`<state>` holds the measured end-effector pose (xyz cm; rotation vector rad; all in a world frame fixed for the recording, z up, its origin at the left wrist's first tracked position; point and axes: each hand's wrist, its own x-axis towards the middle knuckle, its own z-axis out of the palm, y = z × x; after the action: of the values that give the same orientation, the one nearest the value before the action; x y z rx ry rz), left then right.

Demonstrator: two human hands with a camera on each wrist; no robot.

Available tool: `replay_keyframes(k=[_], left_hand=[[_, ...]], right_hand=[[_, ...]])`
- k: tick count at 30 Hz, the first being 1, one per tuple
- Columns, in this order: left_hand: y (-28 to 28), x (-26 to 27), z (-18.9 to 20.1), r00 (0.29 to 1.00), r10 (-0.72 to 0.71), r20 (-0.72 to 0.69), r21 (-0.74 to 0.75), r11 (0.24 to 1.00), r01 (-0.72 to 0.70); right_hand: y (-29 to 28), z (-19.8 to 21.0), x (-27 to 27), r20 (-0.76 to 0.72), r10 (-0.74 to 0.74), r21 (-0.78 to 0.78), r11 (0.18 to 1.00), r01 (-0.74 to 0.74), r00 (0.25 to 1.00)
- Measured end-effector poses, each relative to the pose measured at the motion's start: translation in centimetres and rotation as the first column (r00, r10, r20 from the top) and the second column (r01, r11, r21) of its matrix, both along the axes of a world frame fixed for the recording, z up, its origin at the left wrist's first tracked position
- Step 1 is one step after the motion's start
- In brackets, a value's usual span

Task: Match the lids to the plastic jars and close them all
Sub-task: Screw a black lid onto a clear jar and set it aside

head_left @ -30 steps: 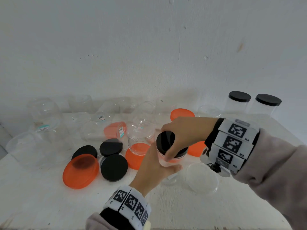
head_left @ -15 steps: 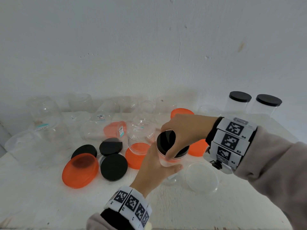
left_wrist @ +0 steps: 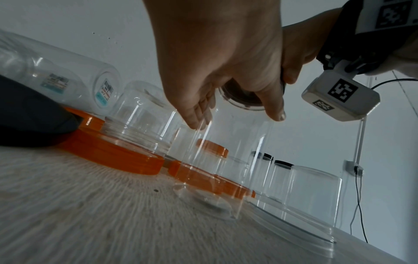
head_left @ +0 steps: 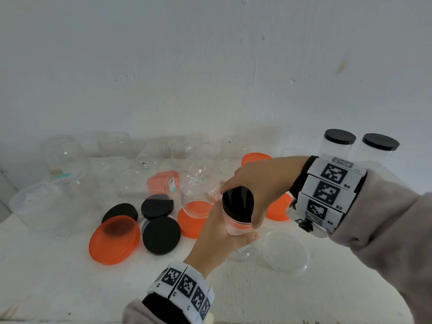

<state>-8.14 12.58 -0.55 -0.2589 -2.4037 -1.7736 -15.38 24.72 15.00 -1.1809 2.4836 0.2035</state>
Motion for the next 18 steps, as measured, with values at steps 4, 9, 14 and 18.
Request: replay_keyframes(k=[4,9,14,18], left_hand=[[-0.1,0.0,0.0,1.000,0.010,0.018,-0.007,1.000,-0.010],[0.0,0.0,0.0,0.999,0.030,0.036,-0.039,0.999,-0.029],[0.1,0.1,0.1,1.000,0.016,0.017,-0.001,1.000,-0.016],[0.1,0.2,0.1,0.999,0.019,0.029,0.009,1.000,-0.019]], right_hand=[[0.0,-0.5,-0.1,-0.063,-0.043,-0.032,0.999,0.041,0.997],[0.1,-1.5,0.2,-0.139,-0.137,-0.073,0.989,0.128,0.981],[0.2,-0.9,-0.1,0.020,-0.141,0.008,0.990,0.141,0.990],[0.1,-0.7,-0.1,0.029,-0.083,-0.041,0.996,0.084,0.996]])
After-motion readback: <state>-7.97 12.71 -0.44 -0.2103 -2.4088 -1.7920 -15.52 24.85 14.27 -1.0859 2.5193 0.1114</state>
